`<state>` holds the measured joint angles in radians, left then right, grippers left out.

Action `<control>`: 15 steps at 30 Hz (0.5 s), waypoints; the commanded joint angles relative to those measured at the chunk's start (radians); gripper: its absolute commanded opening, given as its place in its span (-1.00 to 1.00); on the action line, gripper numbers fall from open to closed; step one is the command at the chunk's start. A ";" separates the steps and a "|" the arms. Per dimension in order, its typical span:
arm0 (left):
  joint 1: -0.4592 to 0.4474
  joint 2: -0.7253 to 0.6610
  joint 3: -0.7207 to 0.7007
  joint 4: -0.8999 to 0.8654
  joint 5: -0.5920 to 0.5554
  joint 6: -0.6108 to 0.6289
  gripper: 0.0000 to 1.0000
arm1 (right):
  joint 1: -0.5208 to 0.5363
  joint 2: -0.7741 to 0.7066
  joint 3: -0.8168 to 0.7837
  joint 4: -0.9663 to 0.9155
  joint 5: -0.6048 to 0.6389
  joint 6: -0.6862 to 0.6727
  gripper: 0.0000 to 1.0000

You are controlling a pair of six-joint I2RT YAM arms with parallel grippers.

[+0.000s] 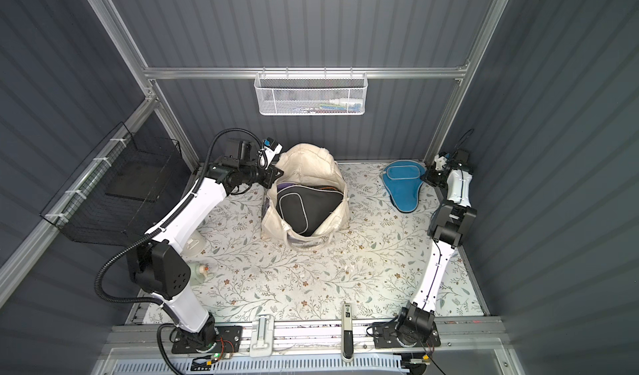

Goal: Remove the ping pong set from the canvas bag
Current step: Place the ping pong set at the corner of the board.

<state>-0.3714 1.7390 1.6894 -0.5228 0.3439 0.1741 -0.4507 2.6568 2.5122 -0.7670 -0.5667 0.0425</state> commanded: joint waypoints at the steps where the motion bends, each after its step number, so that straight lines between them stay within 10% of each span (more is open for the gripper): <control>1: -0.009 -0.050 0.007 0.037 0.078 0.032 -1.00 | 0.000 0.008 0.024 0.039 0.008 -0.030 -0.29; 15: -0.015 -0.112 -0.013 0.065 0.037 0.027 -1.00 | 0.063 -0.455 -0.452 0.211 0.086 -0.075 0.98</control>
<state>-0.3721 1.7035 1.6733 -0.5316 0.3405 0.1810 -0.4358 2.3161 2.1277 -0.6136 -0.4995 0.0029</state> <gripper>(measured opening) 0.064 0.987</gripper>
